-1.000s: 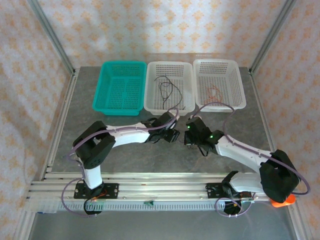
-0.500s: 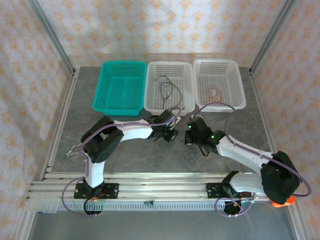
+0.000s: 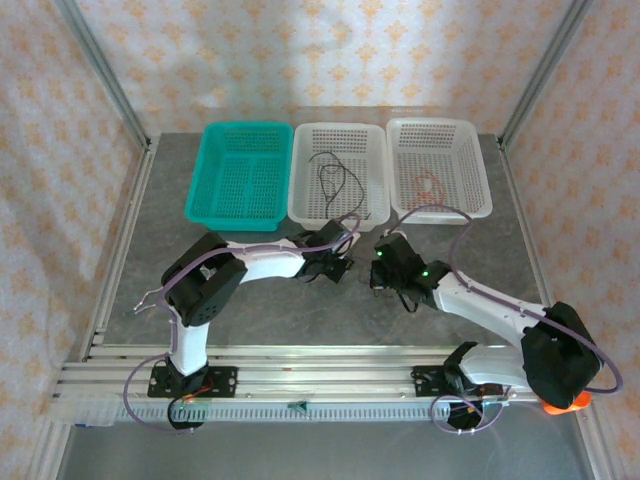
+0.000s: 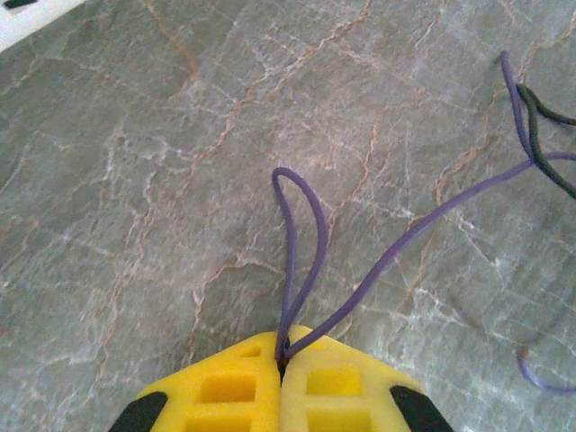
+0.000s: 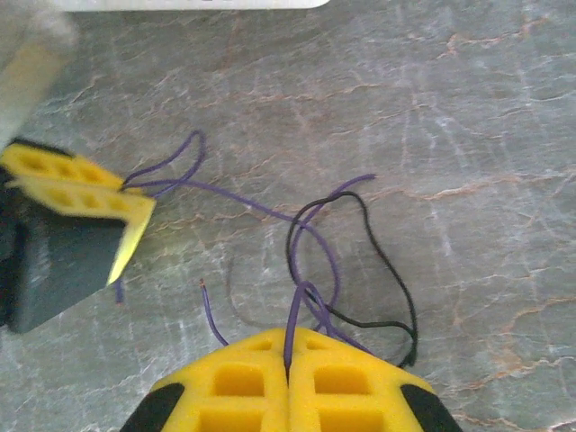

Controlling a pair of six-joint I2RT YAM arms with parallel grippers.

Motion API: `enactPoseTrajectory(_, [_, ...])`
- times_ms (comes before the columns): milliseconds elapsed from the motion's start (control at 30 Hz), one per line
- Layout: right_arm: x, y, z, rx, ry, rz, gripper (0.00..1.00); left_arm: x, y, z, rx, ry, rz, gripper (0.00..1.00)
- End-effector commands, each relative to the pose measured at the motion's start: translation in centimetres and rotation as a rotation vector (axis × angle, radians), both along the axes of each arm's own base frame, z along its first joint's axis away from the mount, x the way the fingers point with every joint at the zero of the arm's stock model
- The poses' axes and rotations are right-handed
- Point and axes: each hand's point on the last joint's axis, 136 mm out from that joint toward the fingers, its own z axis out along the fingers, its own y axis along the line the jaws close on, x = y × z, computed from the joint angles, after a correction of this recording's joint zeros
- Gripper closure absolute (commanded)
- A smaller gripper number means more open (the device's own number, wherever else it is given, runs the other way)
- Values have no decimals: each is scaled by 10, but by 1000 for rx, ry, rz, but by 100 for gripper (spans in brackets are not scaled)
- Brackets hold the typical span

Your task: Untangle the cables

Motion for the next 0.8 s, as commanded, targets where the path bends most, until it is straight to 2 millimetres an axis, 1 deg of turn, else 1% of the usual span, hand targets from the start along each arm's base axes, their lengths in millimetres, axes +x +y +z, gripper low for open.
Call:
enactPoseTrajectory(0, [5,-26,-5,-98,-9,-120,100,5,5,37,-65,-66,61,100])
enactPoseTrajectory(133, [7,-40,-12,-134,3,-192,100,1,14,71,-132,-110,110,100])
enactPoseTrajectory(233, [7,-44,-18,-130,10,-210,100,-2,23,95,-181,-147,155,100])
enactPoseTrajectory(400, [3,-51,-30,-111,34,-239,100,-7,33,126,-255,-185,205,100])
enactPoseTrajectory(533, [2,-54,-36,-93,47,-247,100,0,48,156,-315,-229,255,100])
enactPoseTrajectory(667, [1,-56,-39,-94,56,-246,100,10,60,192,-398,-269,274,100])
enactPoseTrajectory(767, [1,-56,-40,-95,57,-244,100,18,73,216,-421,-307,296,100])
